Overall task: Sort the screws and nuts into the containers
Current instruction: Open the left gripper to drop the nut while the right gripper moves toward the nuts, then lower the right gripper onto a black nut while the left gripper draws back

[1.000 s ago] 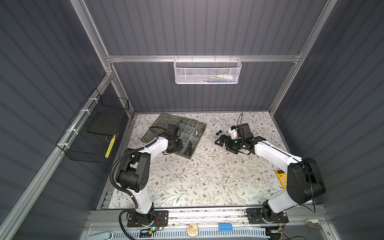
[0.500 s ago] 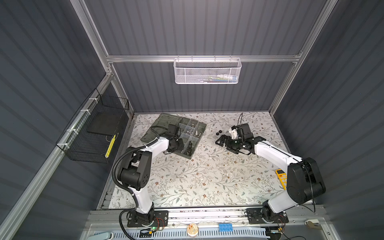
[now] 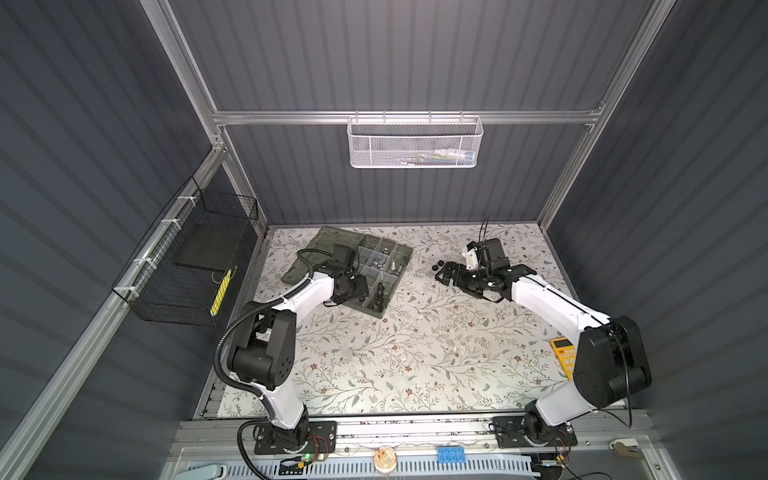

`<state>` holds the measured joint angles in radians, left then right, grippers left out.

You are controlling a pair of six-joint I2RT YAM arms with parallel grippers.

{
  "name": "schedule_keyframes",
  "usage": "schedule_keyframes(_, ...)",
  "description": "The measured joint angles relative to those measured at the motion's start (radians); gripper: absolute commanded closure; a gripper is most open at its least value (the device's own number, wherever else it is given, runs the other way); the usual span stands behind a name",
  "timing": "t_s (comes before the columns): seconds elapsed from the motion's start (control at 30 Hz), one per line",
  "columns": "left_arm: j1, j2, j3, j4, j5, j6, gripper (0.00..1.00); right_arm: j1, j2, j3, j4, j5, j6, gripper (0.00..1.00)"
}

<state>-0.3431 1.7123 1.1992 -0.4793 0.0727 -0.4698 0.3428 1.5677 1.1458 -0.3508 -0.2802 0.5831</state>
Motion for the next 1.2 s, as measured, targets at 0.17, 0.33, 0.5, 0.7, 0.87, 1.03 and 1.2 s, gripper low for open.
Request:
schedule_keyframes(0.17, 0.000, -0.053, 0.024, -0.011, 0.032, -0.008, 0.00, -0.010, 0.060, 0.072, -0.034, 0.042, -0.027, 0.01)
schedule_keyframes(0.33, -0.013, -0.085, 0.027, -0.003, 0.079, -0.026, 0.00, -0.022, 0.162, 0.159, -0.075, 0.092, -0.065, 0.01)
schedule_keyframes(0.5, -0.063, -0.139, -0.017, 0.072, 0.139, -0.089, 0.00, -0.028, 0.293, 0.301, -0.151, 0.151, -0.130, 0.05)
schedule_keyframes(0.7, -0.127, -0.213, -0.087, 0.169, 0.199, -0.184, 0.00, -0.028, 0.458, 0.495, -0.251, 0.231, -0.214, 0.20)
schedule_keyframes(0.87, -0.143, -0.225, -0.127, 0.259, 0.229, -0.253, 0.00, -0.029, 0.569, 0.613, -0.325, 0.272, -0.261, 0.28)
schedule_keyframes(1.03, -0.173, -0.214, -0.164, 0.330, 0.259, -0.313, 0.00, -0.034, 0.628, 0.649, -0.363, 0.299, -0.282, 0.35)
schedule_keyframes(1.2, -0.218, -0.182, -0.164, 0.399, 0.273, -0.350, 0.00, -0.042, 0.673, 0.678, -0.385, 0.303, -0.296, 0.39)
